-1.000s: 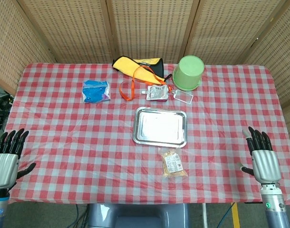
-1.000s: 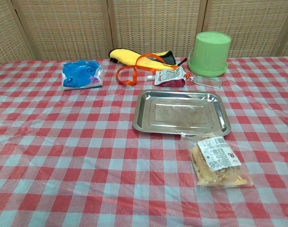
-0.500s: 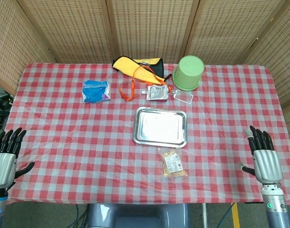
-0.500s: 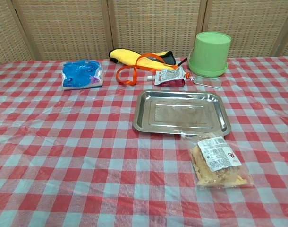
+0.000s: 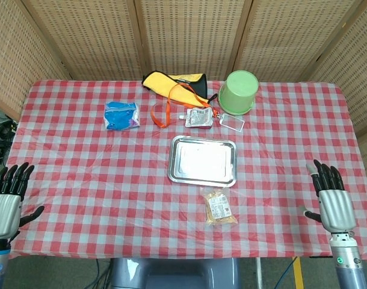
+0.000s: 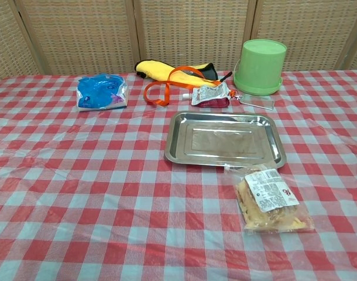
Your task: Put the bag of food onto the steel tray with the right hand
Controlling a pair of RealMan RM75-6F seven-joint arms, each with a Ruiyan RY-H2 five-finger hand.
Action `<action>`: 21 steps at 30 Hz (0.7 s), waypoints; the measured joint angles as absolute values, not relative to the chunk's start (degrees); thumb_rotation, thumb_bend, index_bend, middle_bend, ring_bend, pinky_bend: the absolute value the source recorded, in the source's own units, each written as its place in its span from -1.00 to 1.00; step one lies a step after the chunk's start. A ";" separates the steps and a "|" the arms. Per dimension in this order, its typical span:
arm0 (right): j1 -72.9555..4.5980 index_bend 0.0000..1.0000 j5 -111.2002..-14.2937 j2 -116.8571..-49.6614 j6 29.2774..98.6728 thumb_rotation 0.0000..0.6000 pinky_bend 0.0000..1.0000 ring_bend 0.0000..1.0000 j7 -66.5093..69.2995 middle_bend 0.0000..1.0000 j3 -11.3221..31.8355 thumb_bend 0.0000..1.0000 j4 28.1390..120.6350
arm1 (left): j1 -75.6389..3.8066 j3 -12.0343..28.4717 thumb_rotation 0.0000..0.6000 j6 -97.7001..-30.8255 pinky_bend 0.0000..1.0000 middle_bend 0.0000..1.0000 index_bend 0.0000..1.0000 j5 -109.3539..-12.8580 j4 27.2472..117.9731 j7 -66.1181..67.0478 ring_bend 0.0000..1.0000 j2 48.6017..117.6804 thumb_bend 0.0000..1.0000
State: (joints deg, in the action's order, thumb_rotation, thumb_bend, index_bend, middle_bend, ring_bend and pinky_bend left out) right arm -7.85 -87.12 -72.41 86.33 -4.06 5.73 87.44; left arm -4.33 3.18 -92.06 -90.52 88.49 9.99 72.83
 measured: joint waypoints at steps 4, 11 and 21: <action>-8.54 -0.94 -89.62 -72.33 86.20 1.00 -1.00 -1.00 -3.10 -1.00 5.15 -0.79 87.32 | -4.28 3.45 1.00 -92.07 -1.00 -1.00 -1.00 -90.03 88.72 9.48 -1.00 72.60 -0.87; -12.19 -0.79 -94.91 -72.06 81.62 1.00 -1.00 -1.00 -2.49 -1.00 3.13 -0.79 88.30 | -4.41 3.50 1.00 -91.73 -1.00 -1.00 -1.00 -89.86 88.67 9.32 -1.00 72.52 -0.87; -18.13 -0.85 -96.94 -73.71 72.00 1.00 -1.00 -1.00 -6.42 -1.00 1.76 -0.80 93.34 | -4.53 3.60 1.00 -91.32 -1.00 -1.00 -1.00 -89.48 88.54 8.46 -1.00 72.27 -0.87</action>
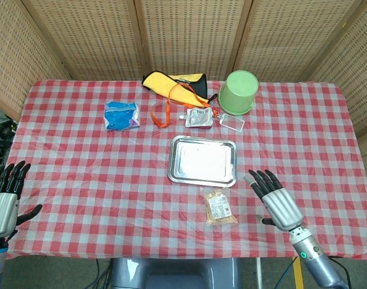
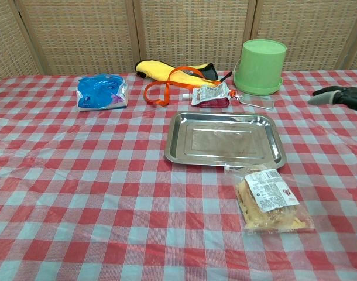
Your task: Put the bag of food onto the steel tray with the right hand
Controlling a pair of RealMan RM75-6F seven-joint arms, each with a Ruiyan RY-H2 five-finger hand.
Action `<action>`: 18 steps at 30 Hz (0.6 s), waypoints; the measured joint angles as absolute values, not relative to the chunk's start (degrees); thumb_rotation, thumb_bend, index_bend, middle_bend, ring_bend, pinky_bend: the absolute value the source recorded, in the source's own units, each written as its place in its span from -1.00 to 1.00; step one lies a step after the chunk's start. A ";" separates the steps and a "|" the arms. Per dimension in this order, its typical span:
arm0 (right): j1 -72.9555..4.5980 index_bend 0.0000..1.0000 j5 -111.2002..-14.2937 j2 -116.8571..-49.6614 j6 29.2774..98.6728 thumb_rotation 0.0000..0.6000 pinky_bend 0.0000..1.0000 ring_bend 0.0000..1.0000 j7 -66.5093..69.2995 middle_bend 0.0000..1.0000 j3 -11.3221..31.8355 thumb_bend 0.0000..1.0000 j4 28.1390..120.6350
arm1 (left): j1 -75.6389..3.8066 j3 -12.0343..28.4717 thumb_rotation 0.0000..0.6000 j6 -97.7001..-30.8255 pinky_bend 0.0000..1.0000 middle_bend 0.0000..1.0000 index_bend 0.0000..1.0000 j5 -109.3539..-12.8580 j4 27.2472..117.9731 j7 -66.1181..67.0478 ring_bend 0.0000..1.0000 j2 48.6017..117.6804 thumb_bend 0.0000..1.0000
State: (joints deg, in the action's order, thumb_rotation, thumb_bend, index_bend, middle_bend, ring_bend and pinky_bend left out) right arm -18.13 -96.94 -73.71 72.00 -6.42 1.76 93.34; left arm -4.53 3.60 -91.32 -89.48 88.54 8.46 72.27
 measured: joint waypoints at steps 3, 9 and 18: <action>-19.65 -0.87 -97.18 -74.21 69.47 1.00 -1.00 -1.00 -6.70 -1.00 1.45 -0.79 94.10 | -4.54 3.56 1.00 -91.35 -1.00 -1.00 -1.00 -89.57 88.56 8.53 -1.00 72.29 -0.87; -22.58 -0.89 -96.75 -75.14 64.87 1.00 -1.00 -1.00 -7.93 -1.00 1.25 -0.78 95.35 | -4.62 3.72 1.00 -91.07 -1.00 -1.00 -1.00 -89.15 88.46 8.29 -1.00 72.33 -0.87; -26.28 -0.88 -94.75 -78.22 59.69 1.00 -1.00 -1.00 -10.47 -1.00 1.88 -0.77 93.23 | -4.90 3.73 1.00 -90.29 -1.00 -1.00 -1.00 -88.66 88.40 8.25 -1.00 72.35 -0.87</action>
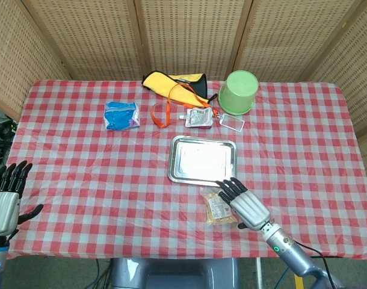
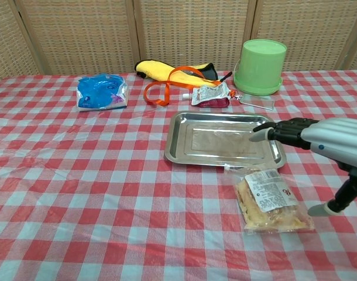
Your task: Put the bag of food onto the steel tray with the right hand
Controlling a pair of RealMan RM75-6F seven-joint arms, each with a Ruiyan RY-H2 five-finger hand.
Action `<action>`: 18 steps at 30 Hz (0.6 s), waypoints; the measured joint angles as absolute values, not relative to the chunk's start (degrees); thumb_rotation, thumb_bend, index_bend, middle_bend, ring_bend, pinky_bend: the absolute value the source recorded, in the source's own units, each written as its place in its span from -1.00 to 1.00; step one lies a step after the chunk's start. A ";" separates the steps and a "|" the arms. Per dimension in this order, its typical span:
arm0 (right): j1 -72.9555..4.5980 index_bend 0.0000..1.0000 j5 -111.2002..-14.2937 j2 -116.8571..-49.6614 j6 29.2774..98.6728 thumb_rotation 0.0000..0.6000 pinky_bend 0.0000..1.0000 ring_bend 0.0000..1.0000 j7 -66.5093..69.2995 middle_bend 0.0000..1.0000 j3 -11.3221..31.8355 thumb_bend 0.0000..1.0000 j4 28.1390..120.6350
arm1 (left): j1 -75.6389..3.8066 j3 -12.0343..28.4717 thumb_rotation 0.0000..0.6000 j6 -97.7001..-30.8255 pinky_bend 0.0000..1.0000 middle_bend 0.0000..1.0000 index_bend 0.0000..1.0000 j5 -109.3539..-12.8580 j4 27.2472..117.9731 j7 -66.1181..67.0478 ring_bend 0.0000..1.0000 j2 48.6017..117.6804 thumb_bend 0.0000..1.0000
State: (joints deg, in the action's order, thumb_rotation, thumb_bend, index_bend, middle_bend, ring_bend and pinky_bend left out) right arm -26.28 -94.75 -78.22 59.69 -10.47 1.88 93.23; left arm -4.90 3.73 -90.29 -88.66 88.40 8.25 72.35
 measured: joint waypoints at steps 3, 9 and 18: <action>-26.99 -0.89 -94.02 -78.79 58.76 1.00 -1.00 -1.00 -10.73 -1.00 1.86 -0.77 92.21 | -4.90 3.75 1.00 -90.32 -1.00 -1.00 -1.00 -88.63 88.42 8.27 -1.00 72.35 -0.87; -27.73 -1.00 -91.54 -78.77 56.77 1.00 -1.00 -1.00 -11.37 -1.00 1.60 -0.77 92.25 | -5.11 3.75 1.00 -89.82 -1.00 -1.00 -1.00 -88.38 88.37 8.74 -1.00 72.53 -0.87; -28.67 -1.00 -87.13 -78.74 54.23 1.00 -1.00 -1.00 -16.52 -1.00 1.55 -0.78 95.45 | -5.27 3.78 1.00 -89.43 -1.00 -1.00 -1.00 -88.01 88.10 8.73 -1.00 72.66 -0.87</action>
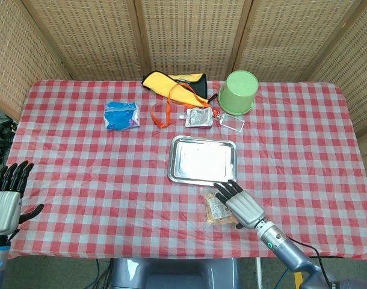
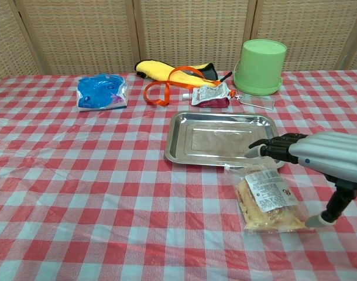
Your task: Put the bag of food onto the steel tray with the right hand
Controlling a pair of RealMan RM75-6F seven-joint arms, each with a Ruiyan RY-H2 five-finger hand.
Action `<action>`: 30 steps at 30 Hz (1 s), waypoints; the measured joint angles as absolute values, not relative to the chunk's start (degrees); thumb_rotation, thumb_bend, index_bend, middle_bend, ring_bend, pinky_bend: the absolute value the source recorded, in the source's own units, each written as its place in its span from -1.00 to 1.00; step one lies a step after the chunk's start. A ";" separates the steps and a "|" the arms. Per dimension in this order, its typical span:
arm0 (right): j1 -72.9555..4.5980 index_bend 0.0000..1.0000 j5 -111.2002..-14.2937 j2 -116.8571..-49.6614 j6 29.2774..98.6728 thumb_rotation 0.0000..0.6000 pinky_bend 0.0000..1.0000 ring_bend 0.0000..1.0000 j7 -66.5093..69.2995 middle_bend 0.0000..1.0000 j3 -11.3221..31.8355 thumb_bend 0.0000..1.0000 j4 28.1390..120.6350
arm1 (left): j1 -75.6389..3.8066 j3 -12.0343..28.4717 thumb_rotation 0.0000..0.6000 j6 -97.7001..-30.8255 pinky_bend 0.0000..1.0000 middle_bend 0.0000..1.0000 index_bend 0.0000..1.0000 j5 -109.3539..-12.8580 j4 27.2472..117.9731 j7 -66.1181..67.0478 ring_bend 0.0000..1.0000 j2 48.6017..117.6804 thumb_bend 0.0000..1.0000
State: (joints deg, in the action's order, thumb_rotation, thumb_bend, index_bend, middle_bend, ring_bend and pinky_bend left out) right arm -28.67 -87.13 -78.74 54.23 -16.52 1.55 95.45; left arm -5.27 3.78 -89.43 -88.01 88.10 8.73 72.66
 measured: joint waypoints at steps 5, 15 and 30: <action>-28.91 -1.00 -84.95 -79.36 53.67 1.00 -1.00 -1.00 -18.46 -1.00 1.60 -0.78 96.48 | -5.24 3.70 1.00 -89.52 -1.00 -1.00 -1.00 -88.12 88.17 8.55 -1.00 72.55 -0.87; -30.61 -1.00 -80.78 -81.36 51.76 1.00 -1.00 -1.00 -18.57 -1.00 2.59 -0.78 95.27 | -5.28 3.71 1.00 -89.41 -1.00 -1.00 -1.00 -87.96 88.22 8.50 -1.00 72.45 -0.87; -31.47 -0.10 -81.71 -85.54 53.21 1.00 -0.26 -0.52 -14.34 -0.44 2.12 -0.76 90.12 | -5.34 3.63 1.00 -89.33 -1.00 -1.00 -1.00 -87.94 88.17 8.44 -1.00 72.50 -0.87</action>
